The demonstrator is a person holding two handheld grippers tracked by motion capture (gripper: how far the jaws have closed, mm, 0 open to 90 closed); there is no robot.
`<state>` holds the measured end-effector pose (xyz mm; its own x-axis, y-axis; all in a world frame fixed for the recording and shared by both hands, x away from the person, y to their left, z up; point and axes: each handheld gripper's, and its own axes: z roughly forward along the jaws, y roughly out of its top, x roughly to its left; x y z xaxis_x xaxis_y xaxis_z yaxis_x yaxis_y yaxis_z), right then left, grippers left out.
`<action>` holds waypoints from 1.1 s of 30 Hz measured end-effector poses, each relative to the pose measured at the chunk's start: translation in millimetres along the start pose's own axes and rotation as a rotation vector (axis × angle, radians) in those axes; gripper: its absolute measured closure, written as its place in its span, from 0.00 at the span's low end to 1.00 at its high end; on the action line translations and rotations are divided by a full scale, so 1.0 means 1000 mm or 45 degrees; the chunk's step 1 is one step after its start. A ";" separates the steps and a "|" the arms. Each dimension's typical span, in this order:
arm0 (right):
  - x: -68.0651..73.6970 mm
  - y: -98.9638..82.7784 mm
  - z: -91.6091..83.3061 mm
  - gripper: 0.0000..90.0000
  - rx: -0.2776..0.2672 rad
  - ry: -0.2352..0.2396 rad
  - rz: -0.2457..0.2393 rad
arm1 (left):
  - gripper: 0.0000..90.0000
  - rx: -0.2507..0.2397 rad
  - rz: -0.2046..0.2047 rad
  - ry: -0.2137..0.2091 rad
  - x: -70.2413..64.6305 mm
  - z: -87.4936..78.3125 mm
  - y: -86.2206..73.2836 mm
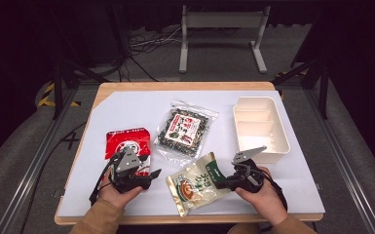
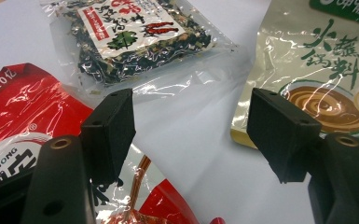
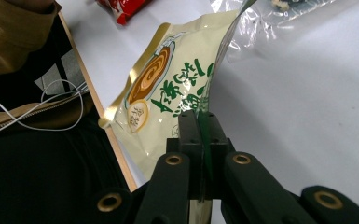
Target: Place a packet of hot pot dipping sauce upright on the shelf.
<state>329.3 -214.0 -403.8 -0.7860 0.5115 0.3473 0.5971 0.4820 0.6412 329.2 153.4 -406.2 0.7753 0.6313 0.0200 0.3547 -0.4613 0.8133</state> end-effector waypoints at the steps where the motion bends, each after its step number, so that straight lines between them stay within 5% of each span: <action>1: 0.001 0.001 -0.002 0.99 -0.005 0.001 -0.004 | 0.36 -0.004 -0.004 0.000 0.000 0.000 0.000; 26: 0.029 0.036 -0.052 1.00 -0.029 -0.051 -0.176 | 0.36 -0.024 -0.016 0.028 0.006 -0.006 0.000; 33: 0.031 0.042 -0.063 1.00 -0.029 -0.082 -0.200 | 0.36 -0.051 -0.060 0.039 0.014 -0.012 -0.001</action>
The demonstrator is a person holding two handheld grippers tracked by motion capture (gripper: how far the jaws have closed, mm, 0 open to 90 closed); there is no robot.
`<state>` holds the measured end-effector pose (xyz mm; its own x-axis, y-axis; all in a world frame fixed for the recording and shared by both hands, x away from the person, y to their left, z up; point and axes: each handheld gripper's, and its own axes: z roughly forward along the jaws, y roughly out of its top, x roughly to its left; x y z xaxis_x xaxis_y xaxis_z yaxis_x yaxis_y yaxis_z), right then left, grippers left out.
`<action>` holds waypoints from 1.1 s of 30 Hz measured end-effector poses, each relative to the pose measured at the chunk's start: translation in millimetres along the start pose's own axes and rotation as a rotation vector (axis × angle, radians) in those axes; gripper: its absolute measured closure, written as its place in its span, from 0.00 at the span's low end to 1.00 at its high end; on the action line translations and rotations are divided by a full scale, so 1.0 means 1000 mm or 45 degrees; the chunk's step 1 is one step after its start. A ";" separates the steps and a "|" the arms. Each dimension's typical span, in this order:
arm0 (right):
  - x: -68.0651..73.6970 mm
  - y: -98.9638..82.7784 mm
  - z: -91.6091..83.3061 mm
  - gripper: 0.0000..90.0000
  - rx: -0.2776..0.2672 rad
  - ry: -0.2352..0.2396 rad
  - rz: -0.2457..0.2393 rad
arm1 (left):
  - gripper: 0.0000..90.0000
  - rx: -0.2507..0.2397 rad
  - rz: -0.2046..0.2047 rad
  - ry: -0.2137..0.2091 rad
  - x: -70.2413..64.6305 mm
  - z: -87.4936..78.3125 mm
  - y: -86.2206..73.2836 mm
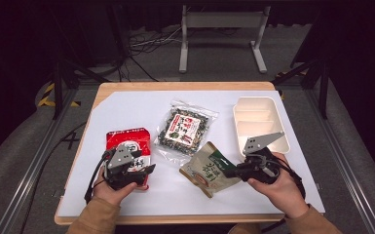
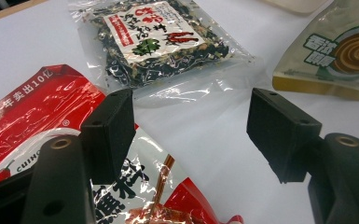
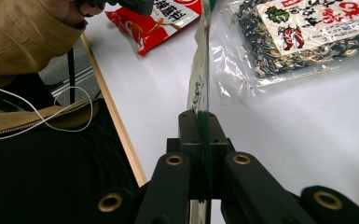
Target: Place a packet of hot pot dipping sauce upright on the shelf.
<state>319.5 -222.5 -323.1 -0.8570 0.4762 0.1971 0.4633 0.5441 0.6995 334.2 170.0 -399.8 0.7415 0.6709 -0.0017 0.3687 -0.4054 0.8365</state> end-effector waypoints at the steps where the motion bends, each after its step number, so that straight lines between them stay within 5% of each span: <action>1: 0.000 0.001 -0.002 0.99 0.004 -0.011 -0.004 | 0.36 0.001 0.000 0.000 0.000 0.000 0.000; 33: -0.012 0.045 -0.052 0.99 0.104 -0.169 -0.121 | 0.36 -0.029 -0.046 0.060 0.015 -0.010 -0.002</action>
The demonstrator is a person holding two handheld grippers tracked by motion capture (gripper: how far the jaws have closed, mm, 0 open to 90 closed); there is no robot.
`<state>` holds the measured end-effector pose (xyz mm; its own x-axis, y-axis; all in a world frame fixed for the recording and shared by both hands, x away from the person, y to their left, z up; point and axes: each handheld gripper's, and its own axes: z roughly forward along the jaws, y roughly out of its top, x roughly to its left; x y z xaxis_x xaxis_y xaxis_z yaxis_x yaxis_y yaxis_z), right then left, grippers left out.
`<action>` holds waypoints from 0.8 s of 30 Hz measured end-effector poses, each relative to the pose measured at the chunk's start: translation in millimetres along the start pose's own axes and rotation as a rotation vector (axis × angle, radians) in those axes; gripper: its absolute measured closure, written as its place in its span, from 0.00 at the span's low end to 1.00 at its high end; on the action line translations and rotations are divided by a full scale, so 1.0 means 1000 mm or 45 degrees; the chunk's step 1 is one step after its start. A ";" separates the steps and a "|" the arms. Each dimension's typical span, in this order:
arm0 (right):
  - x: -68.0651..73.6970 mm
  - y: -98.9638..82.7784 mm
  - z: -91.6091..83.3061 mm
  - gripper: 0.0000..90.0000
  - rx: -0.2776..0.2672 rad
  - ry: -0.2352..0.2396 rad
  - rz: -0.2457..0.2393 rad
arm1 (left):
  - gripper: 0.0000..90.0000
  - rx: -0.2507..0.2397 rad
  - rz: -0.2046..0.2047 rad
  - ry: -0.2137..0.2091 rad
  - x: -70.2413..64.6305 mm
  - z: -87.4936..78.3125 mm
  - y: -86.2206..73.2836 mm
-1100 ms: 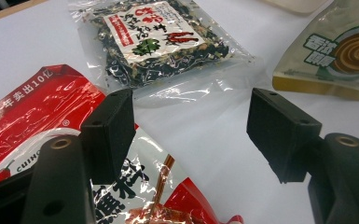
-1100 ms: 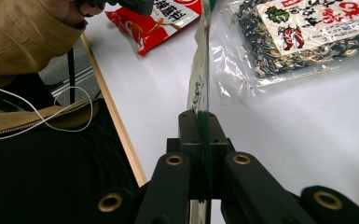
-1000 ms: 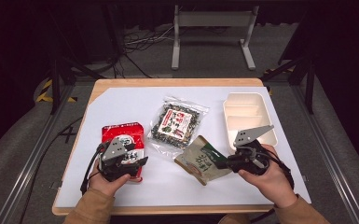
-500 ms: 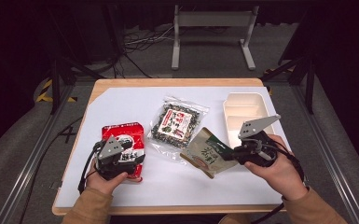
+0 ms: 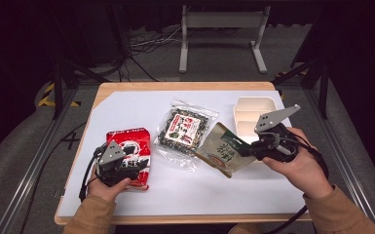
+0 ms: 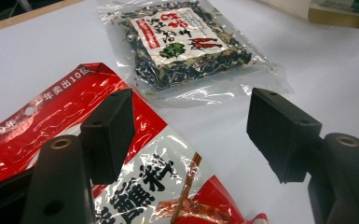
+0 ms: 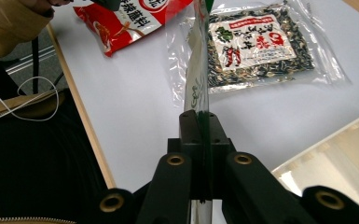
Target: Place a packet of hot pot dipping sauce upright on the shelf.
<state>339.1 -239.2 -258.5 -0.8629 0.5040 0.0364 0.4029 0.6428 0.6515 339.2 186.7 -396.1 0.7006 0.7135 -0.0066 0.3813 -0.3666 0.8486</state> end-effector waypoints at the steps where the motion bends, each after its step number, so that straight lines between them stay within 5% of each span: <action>1: -0.001 0.001 -0.001 0.99 0.000 -0.003 -0.013 | 0.36 -0.005 -0.013 0.002 0.000 0.000 0.000; 24: -0.034 0.032 -0.031 0.99 0.070 -0.082 -0.050 | 0.36 0.002 -0.030 0.094 0.019 -0.006 -0.006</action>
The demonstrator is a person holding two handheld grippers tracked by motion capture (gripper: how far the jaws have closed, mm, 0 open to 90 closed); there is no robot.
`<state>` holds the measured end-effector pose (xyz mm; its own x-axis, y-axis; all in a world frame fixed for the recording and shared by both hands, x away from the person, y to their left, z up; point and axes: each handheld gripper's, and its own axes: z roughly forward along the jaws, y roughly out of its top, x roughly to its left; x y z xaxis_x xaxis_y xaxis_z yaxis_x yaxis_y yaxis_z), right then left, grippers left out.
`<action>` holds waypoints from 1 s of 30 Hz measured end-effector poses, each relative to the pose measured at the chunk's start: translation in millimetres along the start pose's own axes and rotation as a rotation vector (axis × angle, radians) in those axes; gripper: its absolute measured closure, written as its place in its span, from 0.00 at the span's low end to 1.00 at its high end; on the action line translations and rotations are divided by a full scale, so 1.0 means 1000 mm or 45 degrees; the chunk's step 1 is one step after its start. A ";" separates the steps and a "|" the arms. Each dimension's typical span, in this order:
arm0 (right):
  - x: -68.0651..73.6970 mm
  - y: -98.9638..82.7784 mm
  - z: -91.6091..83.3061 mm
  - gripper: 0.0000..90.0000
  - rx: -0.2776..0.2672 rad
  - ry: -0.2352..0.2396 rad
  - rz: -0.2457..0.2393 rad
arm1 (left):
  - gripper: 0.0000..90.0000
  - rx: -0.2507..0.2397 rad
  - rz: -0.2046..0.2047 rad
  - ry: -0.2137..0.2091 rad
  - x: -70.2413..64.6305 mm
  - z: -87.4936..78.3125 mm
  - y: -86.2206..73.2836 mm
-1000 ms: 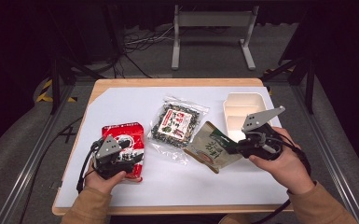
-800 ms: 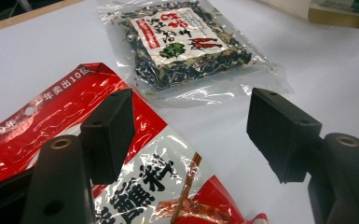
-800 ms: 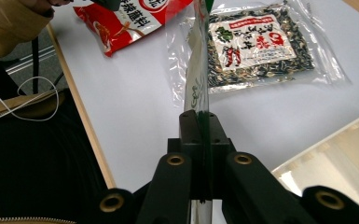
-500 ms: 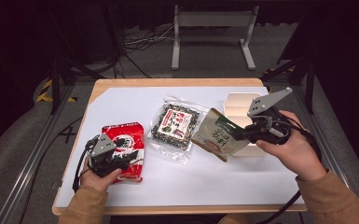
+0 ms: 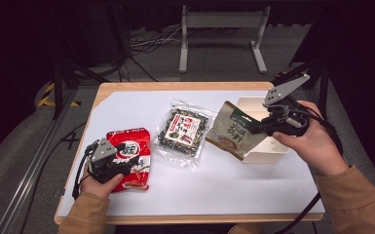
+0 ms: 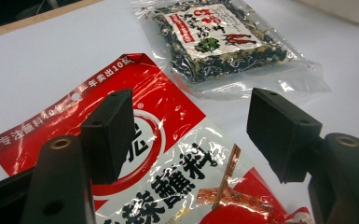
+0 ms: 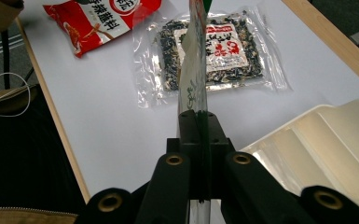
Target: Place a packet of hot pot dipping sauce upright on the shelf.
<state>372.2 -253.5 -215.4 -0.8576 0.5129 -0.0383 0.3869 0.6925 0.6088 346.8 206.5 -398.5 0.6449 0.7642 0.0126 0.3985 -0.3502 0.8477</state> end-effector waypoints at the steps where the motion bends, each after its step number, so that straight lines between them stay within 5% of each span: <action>1: -0.002 0.001 -0.001 0.99 0.001 -0.009 -0.006 | 0.36 0.001 -0.005 -0.001 0.001 0.000 0.000; 30: -0.065 0.013 -0.019 0.99 0.045 -0.202 -0.122 | 0.36 -0.002 -0.077 0.087 0.010 -0.019 -0.015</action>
<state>427.0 -287.2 -190.1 -0.8279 0.5156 -0.2208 0.3204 0.7578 0.5684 335.1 230.1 -400.8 0.5735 0.8192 -0.0022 0.4345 -0.3018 0.8486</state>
